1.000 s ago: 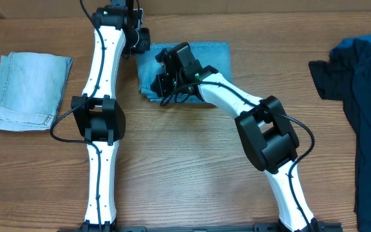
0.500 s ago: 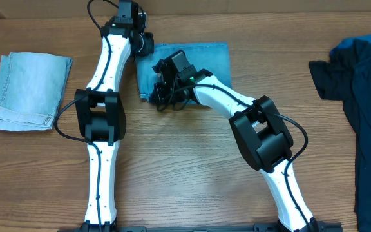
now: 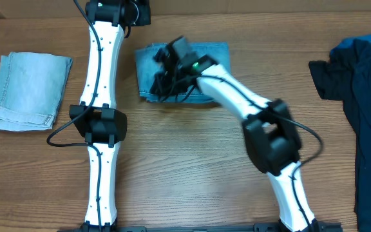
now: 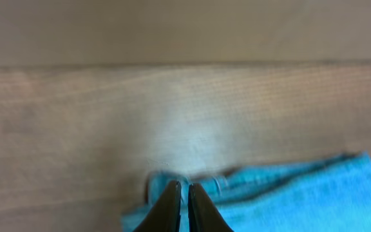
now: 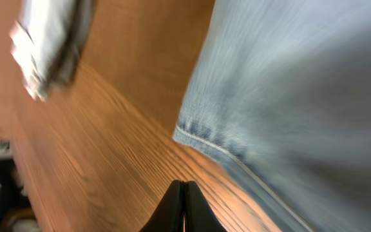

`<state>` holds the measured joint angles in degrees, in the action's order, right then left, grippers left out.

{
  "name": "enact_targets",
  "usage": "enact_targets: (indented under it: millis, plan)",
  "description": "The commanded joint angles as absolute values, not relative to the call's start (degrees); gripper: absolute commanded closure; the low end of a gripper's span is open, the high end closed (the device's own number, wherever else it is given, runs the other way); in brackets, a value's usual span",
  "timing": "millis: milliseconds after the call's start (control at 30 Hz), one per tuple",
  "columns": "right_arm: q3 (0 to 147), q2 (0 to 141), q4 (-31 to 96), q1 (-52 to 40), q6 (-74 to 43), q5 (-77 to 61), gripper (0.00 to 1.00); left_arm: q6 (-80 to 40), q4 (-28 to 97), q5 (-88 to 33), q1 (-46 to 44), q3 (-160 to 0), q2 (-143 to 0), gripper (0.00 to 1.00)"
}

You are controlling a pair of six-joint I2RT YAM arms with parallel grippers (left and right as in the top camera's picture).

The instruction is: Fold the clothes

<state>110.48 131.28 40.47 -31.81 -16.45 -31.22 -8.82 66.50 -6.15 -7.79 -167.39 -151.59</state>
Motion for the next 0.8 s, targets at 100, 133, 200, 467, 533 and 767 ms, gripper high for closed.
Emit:
enact_targets:
  millis: [100,133,200,467,533,767]
  plan:
    - [112.5,123.7,49.5,-21.4,-15.7,-22.5,0.96,-9.0,65.2,-5.7,-11.6,-158.8,-150.7,0.91]
    - [111.9,123.7,51.1,-20.2,-14.7,-22.5,0.96,-9.0,64.3,-5.7,-11.8,-157.1,-150.7,0.91]
    - [111.5,123.7,54.3,-18.5,-14.5,-21.0,0.96,-9.0,61.9,-5.7,-12.1,-153.2,-150.7,0.91]
    - [105.4,123.7,58.6,-16.6,-10.0,-16.5,0.96,-9.0,55.3,-5.7,-12.1,-144.1,-150.7,0.89]
    - [102.4,123.7,58.2,-16.6,-10.0,-14.4,0.96,-9.0,55.0,-5.7,-12.1,-143.5,-150.7,0.88]
    - [87.0,123.7,48.9,-15.4,-10.0,-9.0,0.96,-9.0,54.0,-5.6,-12.0,-143.3,-150.7,0.87]
